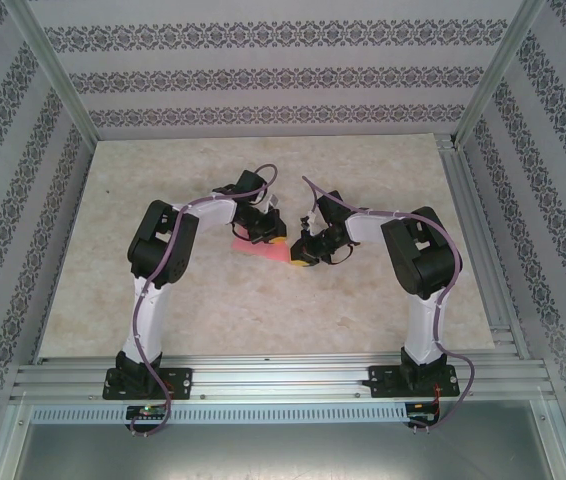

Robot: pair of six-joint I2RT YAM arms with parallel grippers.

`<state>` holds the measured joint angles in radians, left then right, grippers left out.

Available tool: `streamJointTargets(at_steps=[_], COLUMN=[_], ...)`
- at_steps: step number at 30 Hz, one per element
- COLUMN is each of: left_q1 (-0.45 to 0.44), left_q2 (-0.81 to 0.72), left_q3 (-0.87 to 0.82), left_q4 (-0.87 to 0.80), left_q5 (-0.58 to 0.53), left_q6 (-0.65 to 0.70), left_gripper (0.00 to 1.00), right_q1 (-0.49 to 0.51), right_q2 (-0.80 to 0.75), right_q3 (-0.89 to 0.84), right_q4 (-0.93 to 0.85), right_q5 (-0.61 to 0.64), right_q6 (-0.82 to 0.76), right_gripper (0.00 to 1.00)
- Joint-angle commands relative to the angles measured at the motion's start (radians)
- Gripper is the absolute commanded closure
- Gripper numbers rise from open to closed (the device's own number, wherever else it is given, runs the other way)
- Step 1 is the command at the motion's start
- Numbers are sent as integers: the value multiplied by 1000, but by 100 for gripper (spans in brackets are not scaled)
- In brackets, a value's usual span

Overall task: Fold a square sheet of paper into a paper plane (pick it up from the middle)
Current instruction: Third fold the triangle at the center of the table.

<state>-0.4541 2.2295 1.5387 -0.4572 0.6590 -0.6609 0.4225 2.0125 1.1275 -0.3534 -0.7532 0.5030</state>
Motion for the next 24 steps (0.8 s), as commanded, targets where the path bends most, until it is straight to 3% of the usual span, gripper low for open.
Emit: streamJointTargets(at_steps=[1,13,24], left_q1=[-8,7,20], left_q2=[28,58,97], left_q3=[16,145,101], left_q4=[-58,-135,-121], left_q5=[-104,-94,-153], left_q6=[49,103,116], left_gripper=[89,85,86], right_q1=[-5,-6,-5], right_q2=[65,70,70], right_q3=[-24,-22,-20], right_q4=[9,6,3], right_q5=[119,118,117], right_q6=[0,-2,-4], right_gripper=[93,93,93])
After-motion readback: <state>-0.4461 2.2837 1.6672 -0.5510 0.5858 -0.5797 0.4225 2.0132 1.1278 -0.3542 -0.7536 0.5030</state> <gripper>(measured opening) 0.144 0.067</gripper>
